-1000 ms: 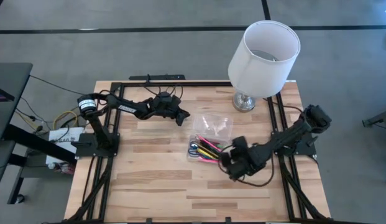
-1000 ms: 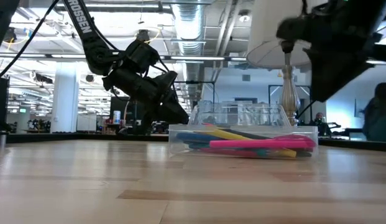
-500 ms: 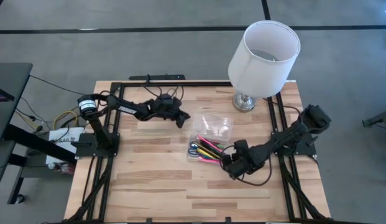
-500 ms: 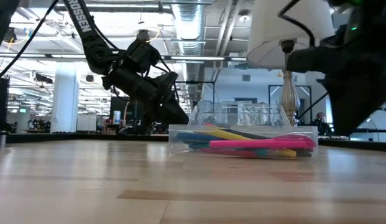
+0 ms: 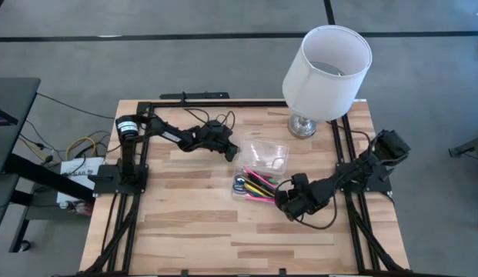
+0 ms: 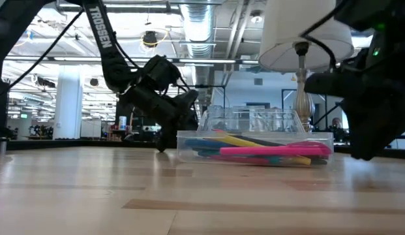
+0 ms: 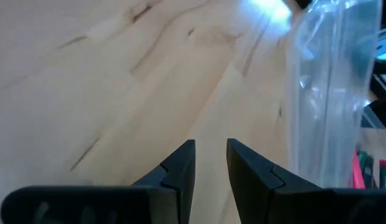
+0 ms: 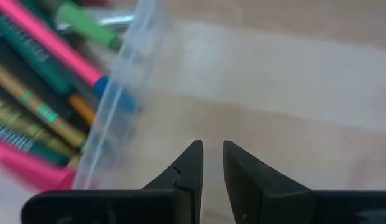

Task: Pick & place school supplies into a supply box
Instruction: Close the transparent supply box

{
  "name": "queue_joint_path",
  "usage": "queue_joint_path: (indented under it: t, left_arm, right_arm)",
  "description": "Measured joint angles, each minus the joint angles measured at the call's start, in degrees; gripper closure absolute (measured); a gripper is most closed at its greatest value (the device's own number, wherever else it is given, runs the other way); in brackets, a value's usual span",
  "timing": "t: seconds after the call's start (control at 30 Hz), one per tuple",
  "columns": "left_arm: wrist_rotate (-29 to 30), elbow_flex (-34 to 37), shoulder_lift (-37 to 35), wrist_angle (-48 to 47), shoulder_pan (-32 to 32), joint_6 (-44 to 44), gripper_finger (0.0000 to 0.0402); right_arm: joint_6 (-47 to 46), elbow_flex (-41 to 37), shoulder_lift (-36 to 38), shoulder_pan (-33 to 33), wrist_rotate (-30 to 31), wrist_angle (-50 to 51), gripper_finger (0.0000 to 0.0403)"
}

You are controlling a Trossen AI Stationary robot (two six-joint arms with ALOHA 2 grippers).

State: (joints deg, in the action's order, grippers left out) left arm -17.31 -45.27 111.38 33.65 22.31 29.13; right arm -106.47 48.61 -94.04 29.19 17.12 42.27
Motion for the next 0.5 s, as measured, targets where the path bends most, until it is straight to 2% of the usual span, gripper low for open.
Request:
queue_joint_path:
  t: [0.13, 0.23, 0.5]
  left_arm:
    - [0.6, -2.01, 1.15, -0.2, -0.55, -0.52, 0.0316]
    - [0.5, -3.09, 1.37, 0.03, -0.5, -2.1, 0.0316]
    - [-5.38, -3.91, 1.37, -0.67, 0.29, -4.37, 0.0316]
  right_arm:
    - [2.52, -1.46, 0.0, -1.76, 0.94, -0.98, 0.0349]
    - [7.82, -2.78, 0.0, -3.6, 1.19, -4.1, 0.0349]
    - [18.15, -3.88, 0.15, -8.43, 1.61, -8.35, 0.0349]
